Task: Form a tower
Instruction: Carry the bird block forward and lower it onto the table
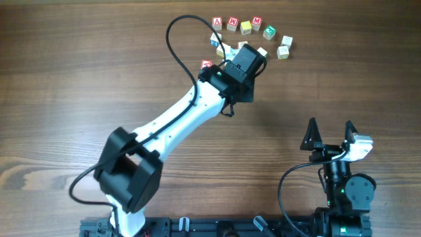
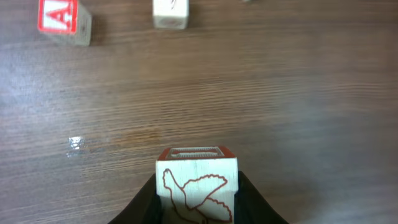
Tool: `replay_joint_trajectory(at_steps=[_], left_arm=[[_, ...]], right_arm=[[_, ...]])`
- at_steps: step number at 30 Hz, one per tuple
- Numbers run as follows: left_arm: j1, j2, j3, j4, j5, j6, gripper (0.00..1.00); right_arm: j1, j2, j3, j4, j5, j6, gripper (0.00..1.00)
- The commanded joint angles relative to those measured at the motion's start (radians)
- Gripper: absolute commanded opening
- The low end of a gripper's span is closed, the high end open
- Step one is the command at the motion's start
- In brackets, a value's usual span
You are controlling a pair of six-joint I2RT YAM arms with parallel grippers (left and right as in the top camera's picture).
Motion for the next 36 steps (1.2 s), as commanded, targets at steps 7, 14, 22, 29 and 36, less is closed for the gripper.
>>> replay_joint_trajectory(at_steps=[7,14,22,29,36], left_arm=[[0.018,0.180,-0.005,0.018,-0.095,-0.049,0.23],[0.036,0.257,-0.005,0.079,-0.123,-0.044,0.26],[0.092,0.257,-0.005,0.076,-0.123,-0.044,0.31],[0.092,0.257,-0.005,0.051,-0.051,-0.040,0.33],[0.092,0.257,-0.005,0.049,-0.006,0.042,0.36]], right_arm=[[-0.006,-0.008,0.000,0.003,-0.016,0.007,1.00],[-0.006,-0.008,0.000,0.003,-0.016,0.007,1.00],[-0.006,-0.008,0.000,0.003,-0.016,0.007,1.00],[-0.006,-0.008,0.000,0.003,-0.016,0.007,1.00],[-0.006,-0.008,0.000,0.003,-0.016,0.007,1.00]])
